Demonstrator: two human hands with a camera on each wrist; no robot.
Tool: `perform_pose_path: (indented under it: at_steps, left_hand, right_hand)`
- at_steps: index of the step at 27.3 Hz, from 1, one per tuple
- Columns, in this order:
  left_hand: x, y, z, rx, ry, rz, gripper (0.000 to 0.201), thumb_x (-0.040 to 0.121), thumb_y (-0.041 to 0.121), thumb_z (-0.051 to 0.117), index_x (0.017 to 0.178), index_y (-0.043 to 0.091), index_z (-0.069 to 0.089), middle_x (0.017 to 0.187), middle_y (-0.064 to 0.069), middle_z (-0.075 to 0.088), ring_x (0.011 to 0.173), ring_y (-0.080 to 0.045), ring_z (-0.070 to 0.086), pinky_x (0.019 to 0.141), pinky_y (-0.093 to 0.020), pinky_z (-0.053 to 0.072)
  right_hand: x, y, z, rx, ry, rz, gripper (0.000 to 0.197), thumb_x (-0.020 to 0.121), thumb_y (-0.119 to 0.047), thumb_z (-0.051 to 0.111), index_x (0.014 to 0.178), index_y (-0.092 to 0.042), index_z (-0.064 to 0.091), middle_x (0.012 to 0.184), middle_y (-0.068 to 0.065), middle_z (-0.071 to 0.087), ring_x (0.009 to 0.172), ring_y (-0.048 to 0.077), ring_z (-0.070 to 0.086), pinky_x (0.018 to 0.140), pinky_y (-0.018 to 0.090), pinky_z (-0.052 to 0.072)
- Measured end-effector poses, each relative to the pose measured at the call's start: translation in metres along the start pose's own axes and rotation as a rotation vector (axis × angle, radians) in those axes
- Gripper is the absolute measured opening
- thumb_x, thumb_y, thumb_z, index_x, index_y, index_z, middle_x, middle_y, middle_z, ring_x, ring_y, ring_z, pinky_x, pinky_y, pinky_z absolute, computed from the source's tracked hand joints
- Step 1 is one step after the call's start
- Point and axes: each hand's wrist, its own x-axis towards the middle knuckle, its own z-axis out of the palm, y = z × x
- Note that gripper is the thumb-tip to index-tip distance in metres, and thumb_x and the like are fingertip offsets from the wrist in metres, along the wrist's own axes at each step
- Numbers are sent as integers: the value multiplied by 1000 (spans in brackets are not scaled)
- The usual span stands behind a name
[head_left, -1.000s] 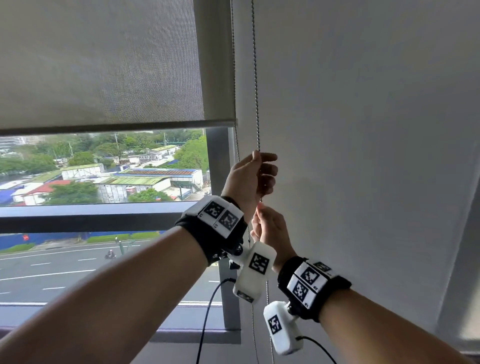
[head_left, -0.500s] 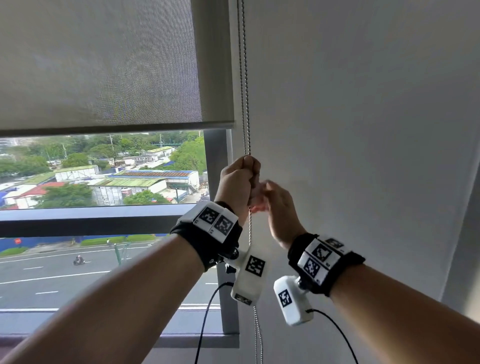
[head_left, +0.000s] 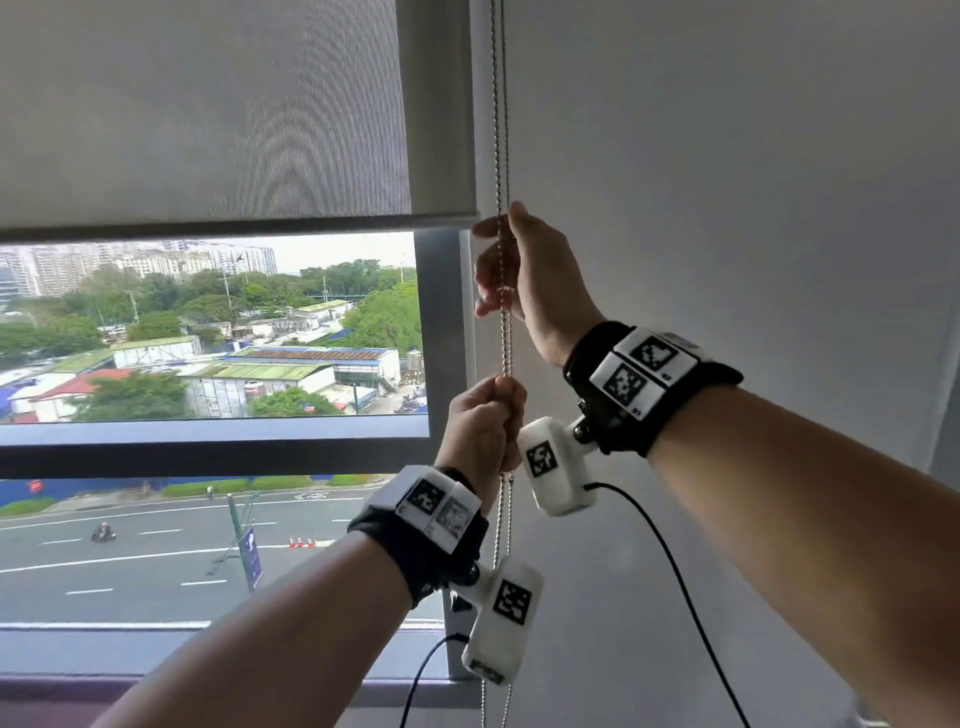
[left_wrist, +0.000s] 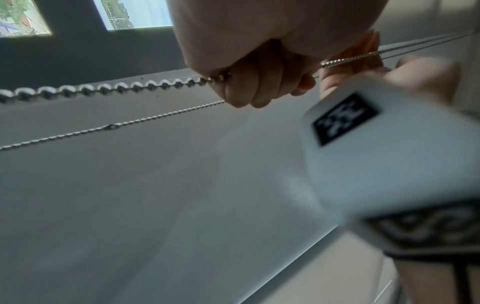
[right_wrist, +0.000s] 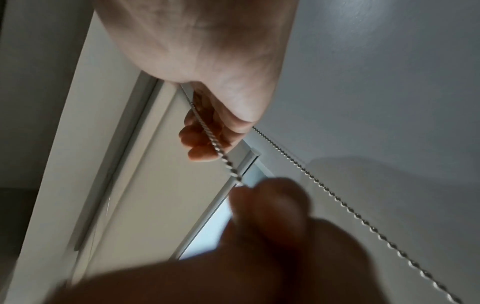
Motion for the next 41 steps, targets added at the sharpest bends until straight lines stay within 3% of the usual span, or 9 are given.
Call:
perform_pose_path:
  at_steps: [10,14,17,19,24,28,32,35,41]
  left_hand:
    - [-19,-38,-16,-42,-58,-77,45,74,-14,37,44,18,46,51,4,44,46,-14,33,54,-29,21]
    - [-20,-44,-21,-75,-125,-86,48,93,5,42,50,17,58,55,3,52,50,-13,42,56,-31,31]
    - [-20,-40,-27,-79,-193,-82,39,97,20,39,77,12,72,69,-8,65,61,-21,58,66,-36,44]
    - [-13,-34,-29,-87,-182,-37,36,98,24,36,102,1,64,86,-13,68,76,-24,62,76,-38,46]
    - [5,4,-24,-85,-190,57,38,98,29,33,95,3,60,85,-10,62,79,-22,56,75,-31,45]
    - [15,38,-5,-124,-253,49,46,99,28,27,116,-3,55,110,-18,64,98,-26,61,85,-33,49]
    - [24,53,11,-145,-325,12,45,100,31,23,109,2,56,103,-10,65,91,-20,59,78,-29,41]
    - [25,49,16,-175,-301,-16,43,100,31,25,99,6,60,81,-6,64,72,-18,58,69,-28,43]
    - [21,26,16,-108,-172,2,38,99,27,33,67,16,48,45,7,27,38,-8,20,41,-20,11]
  right_hand:
    - [-20,16,20,26,40,199,49,104,-42,27,58,-25,26,50,-4,21,36,10,13,45,19,9]
    - [-31,23,18,14,63,185,47,103,-42,28,59,-24,30,51,-3,22,42,12,13,45,23,10]
    - [-38,30,13,-4,75,151,46,104,-41,27,61,-23,30,52,-3,21,39,11,14,42,16,13]
    - [-44,38,8,-6,79,122,45,105,-38,27,62,-21,30,53,-1,20,36,8,14,38,16,16]
    - [-65,65,-1,-50,105,70,49,106,-29,29,60,-14,37,44,-4,31,36,9,27,40,19,27]
    - [-84,73,-4,81,93,142,48,106,-22,29,61,-11,41,40,-10,39,32,0,33,35,13,28]
    - [-98,90,-6,96,103,193,47,105,-22,34,63,1,36,51,3,21,35,5,18,36,15,18]
    - [-113,107,-9,107,109,226,46,105,-23,33,60,-13,29,46,-8,25,38,4,18,42,22,13]
    - [-135,129,-15,69,99,273,45,104,-21,35,60,-18,28,49,-8,24,43,6,18,47,29,12]
